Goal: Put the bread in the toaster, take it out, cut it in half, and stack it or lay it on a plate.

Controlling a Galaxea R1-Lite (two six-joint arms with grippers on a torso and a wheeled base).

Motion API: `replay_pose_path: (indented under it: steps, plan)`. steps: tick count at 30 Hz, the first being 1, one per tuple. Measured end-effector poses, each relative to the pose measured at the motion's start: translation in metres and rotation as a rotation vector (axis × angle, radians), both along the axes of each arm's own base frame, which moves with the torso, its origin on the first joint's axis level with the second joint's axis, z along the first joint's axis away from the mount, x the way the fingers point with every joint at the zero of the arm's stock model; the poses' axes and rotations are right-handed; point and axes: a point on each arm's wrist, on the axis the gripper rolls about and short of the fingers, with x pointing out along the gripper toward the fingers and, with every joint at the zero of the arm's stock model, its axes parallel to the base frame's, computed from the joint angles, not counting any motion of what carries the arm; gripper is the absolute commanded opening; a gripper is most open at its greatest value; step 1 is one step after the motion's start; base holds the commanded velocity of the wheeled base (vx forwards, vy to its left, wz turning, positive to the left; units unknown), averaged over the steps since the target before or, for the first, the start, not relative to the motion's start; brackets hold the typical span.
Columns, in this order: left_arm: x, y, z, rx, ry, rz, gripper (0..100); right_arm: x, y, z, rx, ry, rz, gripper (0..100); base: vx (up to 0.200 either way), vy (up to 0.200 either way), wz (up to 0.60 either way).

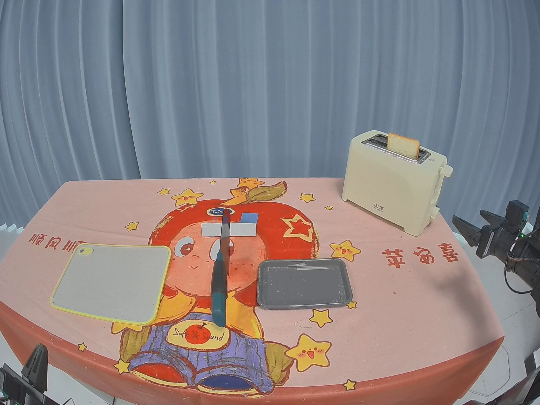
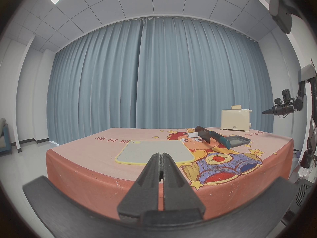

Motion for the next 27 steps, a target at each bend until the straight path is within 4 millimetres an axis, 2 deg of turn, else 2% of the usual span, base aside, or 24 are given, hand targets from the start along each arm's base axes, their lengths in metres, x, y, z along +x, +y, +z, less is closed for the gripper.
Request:
replay_pose_path:
  steps: [17, 27]
  plan:
    - [0.0, 0.0, 0.0, 0.0, 0.0, 0.0, 0, -0.013, 0.003, -0.018, 0.005, 0.081, 0.018, 0, 0.0, 0.0, 0.0]
    - [0.0, 0.0, 0.0, 0.0, 0.0, 0.0, 0, -0.018, 0.011, -0.03, 0.006, 0.145, 0.057, 0, 0.0, 0.0, 0.0]
